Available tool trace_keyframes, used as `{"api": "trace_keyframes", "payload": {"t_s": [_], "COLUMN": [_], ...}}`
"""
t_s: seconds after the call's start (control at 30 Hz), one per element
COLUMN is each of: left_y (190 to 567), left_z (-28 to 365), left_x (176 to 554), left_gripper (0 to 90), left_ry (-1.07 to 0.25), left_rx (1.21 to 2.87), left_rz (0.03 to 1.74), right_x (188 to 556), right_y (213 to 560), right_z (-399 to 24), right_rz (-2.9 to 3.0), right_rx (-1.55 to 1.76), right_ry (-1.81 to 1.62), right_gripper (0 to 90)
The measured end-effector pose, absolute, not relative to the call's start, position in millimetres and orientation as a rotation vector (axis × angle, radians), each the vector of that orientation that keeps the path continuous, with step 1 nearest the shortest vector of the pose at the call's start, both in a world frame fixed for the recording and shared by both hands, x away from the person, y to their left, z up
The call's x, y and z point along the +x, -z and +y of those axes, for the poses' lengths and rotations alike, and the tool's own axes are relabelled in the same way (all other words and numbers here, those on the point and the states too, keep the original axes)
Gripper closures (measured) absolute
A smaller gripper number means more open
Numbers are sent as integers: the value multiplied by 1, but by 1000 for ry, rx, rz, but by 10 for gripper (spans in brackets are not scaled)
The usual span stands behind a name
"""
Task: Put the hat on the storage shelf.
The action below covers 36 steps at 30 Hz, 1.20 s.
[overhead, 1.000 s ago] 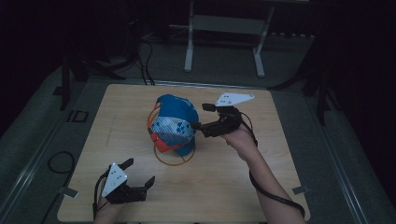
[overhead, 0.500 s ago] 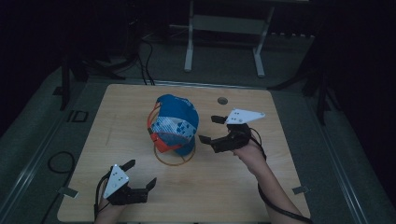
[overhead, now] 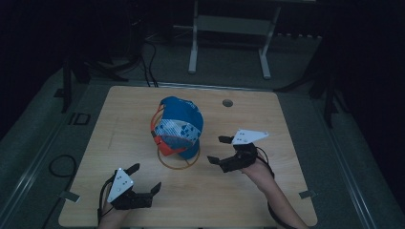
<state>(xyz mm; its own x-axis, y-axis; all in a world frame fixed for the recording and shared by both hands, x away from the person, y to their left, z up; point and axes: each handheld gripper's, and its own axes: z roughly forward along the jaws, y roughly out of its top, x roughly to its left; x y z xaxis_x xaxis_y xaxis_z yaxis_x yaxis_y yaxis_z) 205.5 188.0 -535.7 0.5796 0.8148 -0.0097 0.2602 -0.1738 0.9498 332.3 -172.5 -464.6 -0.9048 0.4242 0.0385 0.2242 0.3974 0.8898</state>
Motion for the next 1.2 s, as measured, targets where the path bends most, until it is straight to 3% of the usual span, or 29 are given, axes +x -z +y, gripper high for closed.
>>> {"api": "trace_keyframes", "payload": {"t_s": [0.67, 1.2], "left_y": [542, 547], "left_z": [181, 182], "left_x": [209, 212], "left_gripper": [25, 25], "left_ry": [-621, -576], "left_rx": [1762, 1799], "left_rz": [875, 889], "right_x": [316, 312], "right_y": [522, 542], "right_z": [-206, -249], "right_rz": [2498, 2480], "right_rx": [612, 712], "right_ry": [-1476, -1400], "right_gripper": [139, 142]}}
